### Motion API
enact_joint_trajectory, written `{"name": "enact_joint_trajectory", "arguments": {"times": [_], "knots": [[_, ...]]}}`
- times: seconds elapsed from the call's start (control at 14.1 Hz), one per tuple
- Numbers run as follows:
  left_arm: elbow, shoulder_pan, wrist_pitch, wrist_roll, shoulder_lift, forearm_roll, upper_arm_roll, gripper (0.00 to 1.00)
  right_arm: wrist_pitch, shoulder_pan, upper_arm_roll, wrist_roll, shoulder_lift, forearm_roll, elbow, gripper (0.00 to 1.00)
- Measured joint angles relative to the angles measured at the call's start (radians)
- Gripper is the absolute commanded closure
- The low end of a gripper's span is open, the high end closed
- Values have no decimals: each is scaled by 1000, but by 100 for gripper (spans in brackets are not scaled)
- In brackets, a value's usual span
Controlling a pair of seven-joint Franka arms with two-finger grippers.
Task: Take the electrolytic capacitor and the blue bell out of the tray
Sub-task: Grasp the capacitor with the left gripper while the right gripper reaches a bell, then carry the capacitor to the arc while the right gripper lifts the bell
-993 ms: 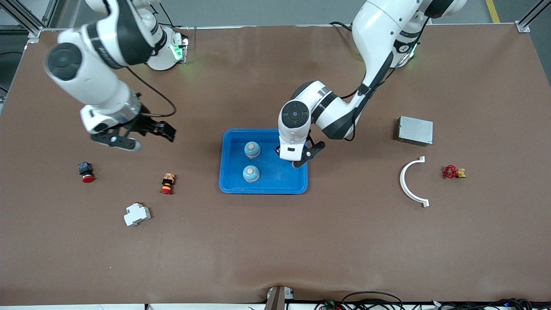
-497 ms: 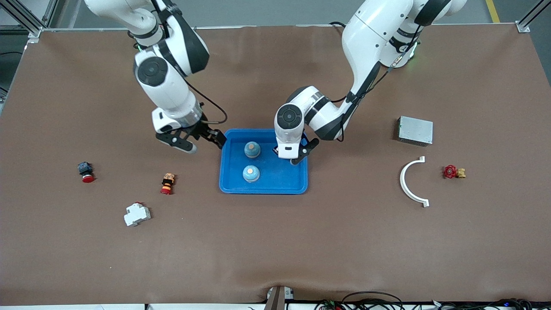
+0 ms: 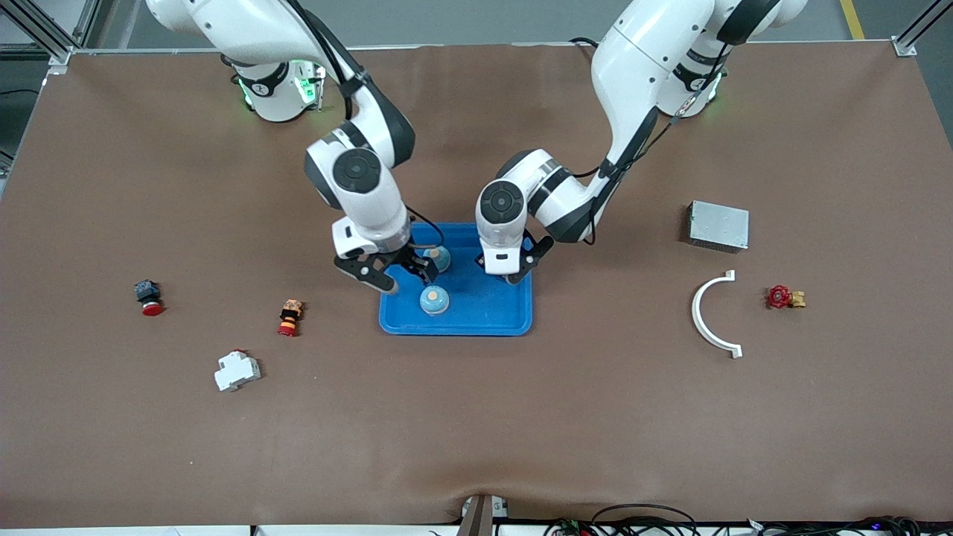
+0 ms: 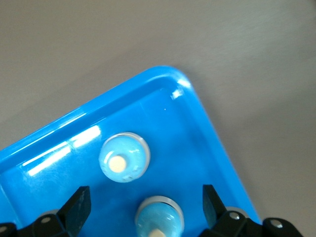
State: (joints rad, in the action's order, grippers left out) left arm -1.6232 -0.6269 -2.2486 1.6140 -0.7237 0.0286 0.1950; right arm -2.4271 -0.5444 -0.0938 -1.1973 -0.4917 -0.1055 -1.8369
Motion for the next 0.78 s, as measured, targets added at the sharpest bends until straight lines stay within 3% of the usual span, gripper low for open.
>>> {"name": "enact_joint_trajectory", "arguments": {"times": [0.35,0.57,0.78], "knots": [[14,60,44,20,147,1,-14,100,2,-24,1,-16,-155,-2,129,0],[9,161,143,-5,225,8,-19,100,1,-41,2,-56,-208,-6,165,0],[-20,292,199,-148,246,76,-21,100,-1,-55,4,-69,-238,-10,187,0]]}}
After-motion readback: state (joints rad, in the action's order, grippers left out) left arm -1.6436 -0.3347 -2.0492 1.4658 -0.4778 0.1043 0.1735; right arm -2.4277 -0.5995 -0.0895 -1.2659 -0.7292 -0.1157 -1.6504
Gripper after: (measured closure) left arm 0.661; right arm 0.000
